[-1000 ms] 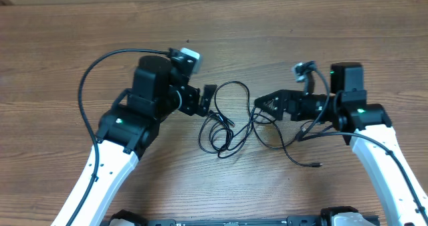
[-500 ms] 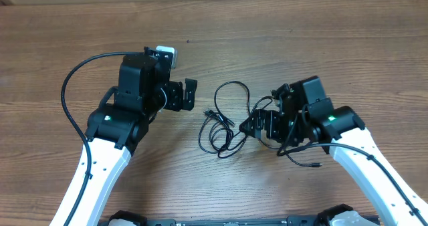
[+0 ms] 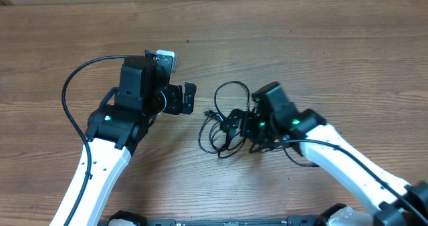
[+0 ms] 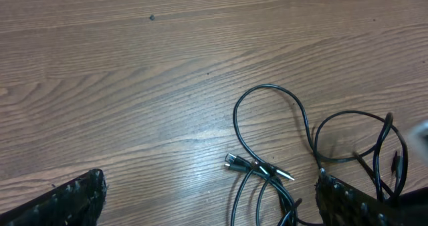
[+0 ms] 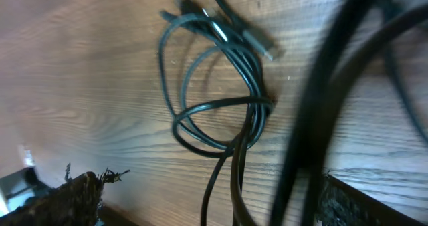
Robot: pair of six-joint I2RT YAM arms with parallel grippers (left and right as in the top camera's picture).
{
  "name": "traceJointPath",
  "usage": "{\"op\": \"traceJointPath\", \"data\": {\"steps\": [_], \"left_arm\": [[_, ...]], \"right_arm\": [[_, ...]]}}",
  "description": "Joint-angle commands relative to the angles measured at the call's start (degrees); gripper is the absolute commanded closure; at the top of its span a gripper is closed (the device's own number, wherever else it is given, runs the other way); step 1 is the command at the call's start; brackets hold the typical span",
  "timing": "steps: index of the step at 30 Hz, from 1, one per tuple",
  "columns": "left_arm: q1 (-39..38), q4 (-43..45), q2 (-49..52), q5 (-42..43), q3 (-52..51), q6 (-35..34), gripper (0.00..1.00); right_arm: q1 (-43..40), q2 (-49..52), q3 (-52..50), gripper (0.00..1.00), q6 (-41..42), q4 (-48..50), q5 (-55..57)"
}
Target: Untangle cables
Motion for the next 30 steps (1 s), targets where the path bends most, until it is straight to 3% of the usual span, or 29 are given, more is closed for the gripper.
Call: {"op": "traceJointPath", "data": {"steps": [1, 5, 7, 9, 12, 14, 20, 26, 30], "left_arm": [[0.31, -0.17, -0.22, -0.59, 1.11, -0.57, 0.0], [0.31, -0.59, -0.22, -0.59, 1.11, -0.55, 0.0], [0.31, -0.98, -0.22, -0.59, 1.11, -0.55, 0.0], [0.31, -1.18, -0.22, -0.59, 1.11, -0.57, 0.0], [0.31, -1.25, -0.22, -0.57, 1.11, -0.57, 0.0], [0.31, -1.29, -0.22, -0.55, 1.11, -0.57, 0.0], [0.31, -1.62, -0.22, 2.71, 1.11, -0.55, 0.03], [0.28, -1.53, -0.22, 9.77, 1.11, 0.24, 0.2], [0.28, -1.09, -0.22, 18.91, 1.11, 6.03, 0.22]], "right_arm": [[2.6, 3.63, -0.52, 0.0, 4.7, 0.96, 4.94], [2.89, 5.77, -0.52, 0.08, 4.79, 1.27, 5.38], [2.89, 5.95, -0.52, 0.16, 4.79, 1.2, 6.43], [2.89, 5.95, -0.52, 0.36, 4.79, 1.22, 7.45], [2.84, 5.95, -0.52, 0.82, 4.76, 1.2, 7.85], [2.84, 5.95, -0.5, 0.96, 4.55, 1.25, 7.85], [0.94, 4.52, 1.75, 0.96, 1.55, 0.5, 6.36], [-2.95, -0.52, 6.95, 0.96, -2.01, -2.75, 5.6], [-5.55, -4.7, 9.49, 0.96, -2.19, -2.86, 3.8]]}}
